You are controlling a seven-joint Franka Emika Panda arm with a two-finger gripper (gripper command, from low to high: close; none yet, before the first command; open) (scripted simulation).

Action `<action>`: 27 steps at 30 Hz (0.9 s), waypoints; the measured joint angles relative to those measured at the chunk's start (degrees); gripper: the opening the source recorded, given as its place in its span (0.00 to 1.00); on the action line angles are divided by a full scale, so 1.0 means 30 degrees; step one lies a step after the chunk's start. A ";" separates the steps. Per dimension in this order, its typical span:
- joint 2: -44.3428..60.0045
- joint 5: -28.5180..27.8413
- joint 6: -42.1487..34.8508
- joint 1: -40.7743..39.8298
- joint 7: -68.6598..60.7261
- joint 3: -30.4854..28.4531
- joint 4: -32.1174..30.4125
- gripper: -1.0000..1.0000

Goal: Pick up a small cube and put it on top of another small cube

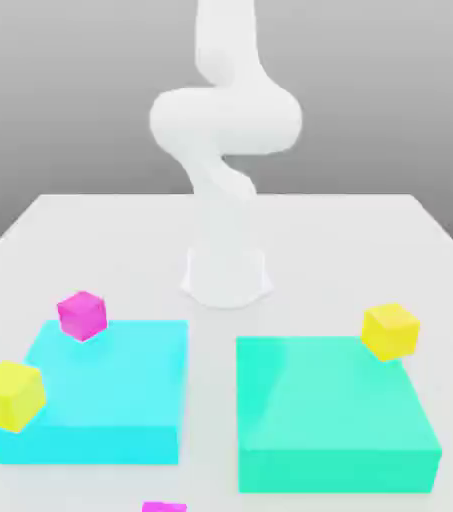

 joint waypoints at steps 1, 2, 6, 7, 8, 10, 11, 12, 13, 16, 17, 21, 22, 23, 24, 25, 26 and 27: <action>0.0752 0.0031 0.0211 0.0013 -0.0059 -0.0083 0.0034 0.50; 0.1474 0.0069 0.0413 0.0017 -0.0122 -0.0157 0.0066 0.50; 0.4271 0.0218 0.1196 0.0049 -0.0366 -0.0464 0.0191 0.50; 0.4964 0.0266 0.1390 0.0045 -0.0435 -0.0531 0.0223 0.50; 0.5656 0.0311 0.1584 0.0050 -0.0501 -0.0605 0.0254 0.50; 0.7041 0.0410 0.1971 0.0049 -0.0640 -0.0746 0.0315 0.50; 0.7734 0.0465 0.2164 0.0026 -0.0716 -0.0796 0.0347 0.50; 0.8426 0.0524 0.2358 0.0012 -0.0791 -0.0853 0.0378 0.50; 0.9119 0.0582 0.2552 -0.0001 -0.0865 -0.0911 0.0409 0.50; 1.1197 0.0757 0.3132 -0.0070 -0.1091 -0.1055 0.0502 0.50; 1.1889 0.0813 0.3326 -0.0113 -0.1165 -0.1103 0.0533 0.50; 1.4659 0.1011 0.4100 -0.0318 -0.1443 -0.1199 0.0658 0.50; 1.5351 0.1049 0.4293 -0.0358 -0.1504 -0.1216 0.0689 0.50; 1.6043 0.1080 0.4488 -0.0405 -0.1560 -0.1227 0.0719 0.50; 1.6734 0.1107 0.4682 -0.0445 -0.1614 -0.1245 0.0750 0.50; 1.7425 0.1127 0.4876 -0.0493 -0.1663 -0.1260 0.0781 0.50; 1.8116 0.1140 0.5071 -0.0545 -0.1706 -0.1275 0.0812 0.50; 1.8806 0.1150 0.5266 -0.0594 -0.1748 -0.1297 0.0842 0.50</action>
